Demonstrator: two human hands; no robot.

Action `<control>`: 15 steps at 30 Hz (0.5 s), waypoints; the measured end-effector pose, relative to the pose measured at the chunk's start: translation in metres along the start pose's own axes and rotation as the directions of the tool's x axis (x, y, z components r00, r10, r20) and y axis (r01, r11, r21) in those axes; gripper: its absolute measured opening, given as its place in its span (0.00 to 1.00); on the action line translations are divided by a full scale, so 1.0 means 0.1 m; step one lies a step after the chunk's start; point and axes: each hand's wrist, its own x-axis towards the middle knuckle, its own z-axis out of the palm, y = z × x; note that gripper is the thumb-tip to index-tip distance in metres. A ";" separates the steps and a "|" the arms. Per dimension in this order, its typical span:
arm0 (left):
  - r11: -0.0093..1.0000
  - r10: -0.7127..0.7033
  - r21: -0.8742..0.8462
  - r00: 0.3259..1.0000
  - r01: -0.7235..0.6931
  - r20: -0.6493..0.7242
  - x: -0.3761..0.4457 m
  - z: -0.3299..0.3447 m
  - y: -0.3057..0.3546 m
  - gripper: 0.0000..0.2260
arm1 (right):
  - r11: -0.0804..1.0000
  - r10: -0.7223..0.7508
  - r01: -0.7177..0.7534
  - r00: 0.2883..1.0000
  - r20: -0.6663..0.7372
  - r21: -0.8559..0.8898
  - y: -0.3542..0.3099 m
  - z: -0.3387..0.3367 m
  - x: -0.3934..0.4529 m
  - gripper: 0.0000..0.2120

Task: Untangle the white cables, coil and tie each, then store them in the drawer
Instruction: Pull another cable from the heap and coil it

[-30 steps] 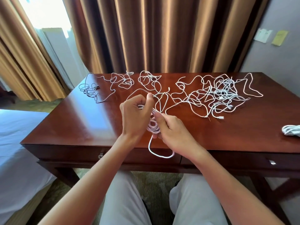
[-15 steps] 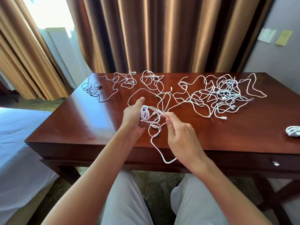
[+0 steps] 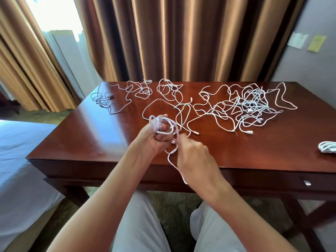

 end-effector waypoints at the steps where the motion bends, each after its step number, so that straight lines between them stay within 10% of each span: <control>1: 0.999 -0.032 -0.017 0.999 0.033 0.025 -0.03 0.01 0.03 0.27 | 1.000 0.030 -0.029 0.998 -0.058 0.006 0.05 -0.04 0.04 0.10; 10: 0.996 0.085 -0.001 0.996 -0.085 -0.011 0.02 0.07 -0.04 0.28 | 0.997 -0.009 0.015 0.997 0.078 -0.074 -0.09 -0.04 -0.01 0.09; 15: 0.912 0.319 0.348 0.910 -0.219 -0.263 0.05 0.13 -0.17 0.18 | 0.967 -0.093 0.094 0.996 0.015 -0.237 -0.20 0.00 0.01 0.09</control>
